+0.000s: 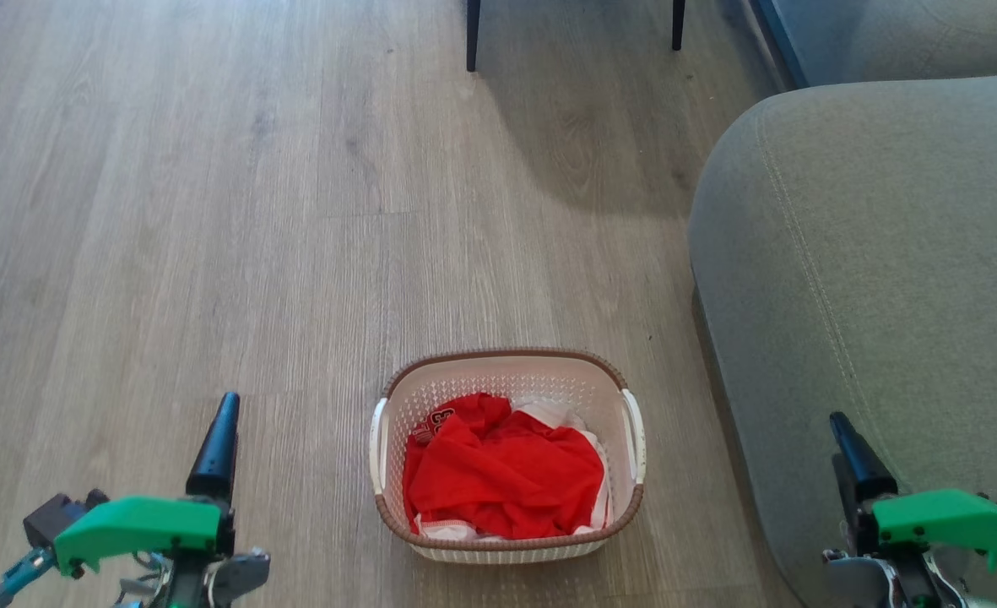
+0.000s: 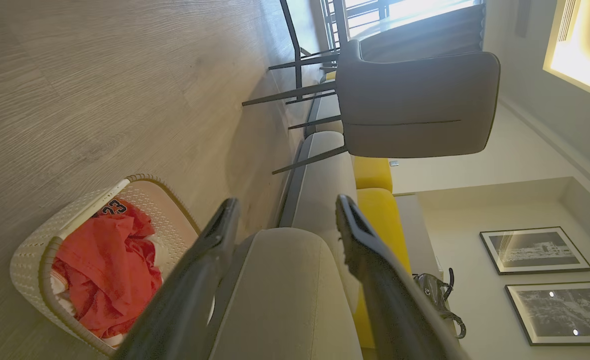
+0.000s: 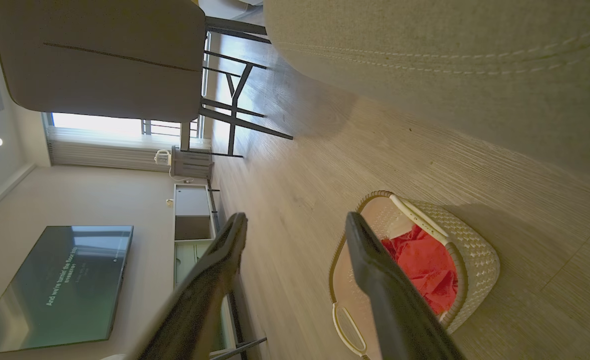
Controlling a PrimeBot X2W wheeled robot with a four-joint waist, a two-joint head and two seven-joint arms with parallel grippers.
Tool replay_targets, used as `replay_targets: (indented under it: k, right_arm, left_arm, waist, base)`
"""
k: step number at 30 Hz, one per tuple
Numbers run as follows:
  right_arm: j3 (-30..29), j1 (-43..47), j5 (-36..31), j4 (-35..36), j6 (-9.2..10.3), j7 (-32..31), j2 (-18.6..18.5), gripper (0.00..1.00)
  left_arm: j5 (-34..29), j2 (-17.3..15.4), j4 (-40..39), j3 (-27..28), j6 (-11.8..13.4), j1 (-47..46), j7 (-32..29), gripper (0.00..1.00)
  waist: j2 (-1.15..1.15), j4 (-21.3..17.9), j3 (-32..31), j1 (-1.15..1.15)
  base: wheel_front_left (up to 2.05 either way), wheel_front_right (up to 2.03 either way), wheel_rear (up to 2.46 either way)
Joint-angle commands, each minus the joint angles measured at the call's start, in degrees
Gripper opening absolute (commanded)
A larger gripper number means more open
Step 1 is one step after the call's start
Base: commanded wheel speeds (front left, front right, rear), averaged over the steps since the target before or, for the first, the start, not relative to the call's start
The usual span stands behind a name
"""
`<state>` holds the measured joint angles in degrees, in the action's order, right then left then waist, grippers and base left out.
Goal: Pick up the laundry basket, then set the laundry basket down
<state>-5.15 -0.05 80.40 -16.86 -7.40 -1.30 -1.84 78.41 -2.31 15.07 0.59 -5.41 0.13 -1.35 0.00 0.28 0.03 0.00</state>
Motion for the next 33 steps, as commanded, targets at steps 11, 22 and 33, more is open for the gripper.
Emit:
replay_targets:
  k: [11, 22, 33]
  right_arm:
    - [1.73, -2.1, -9.59, 4.43, -0.03, 2.26, -0.48, 1.0]
    - [3.22, -2.29, -20.44, 6.27, -0.04, 4.11, -0.55, 1.0]
    - [5.16, -2.07, -30.76, 6.83, -0.05, 5.95, -0.62, 1.0]
  left_arm:
    - [-10.44, -0.37, -4.57, -1.19, 1.25, -2.3, 2.33, 1.0]
    - [-22.4, -0.47, -6.19, -2.42, 2.0, -2.04, 4.17, 1.0]
    - [-33.07, -1.01, -7.05, -4.11, 3.44, -1.46, 6.02, 1.0]
  waist:
    - [0.0, 0.12, -0.15, 0.0]
    - [0.0, 0.08, -0.25, 0.0]
    - [0.0, 0.18, -0.22, 0.0]
  base:
    - [0.0, 0.0, 0.0]
    - [0.0, 0.0, 0.0]
    - [0.0, 0.0, 0.0]
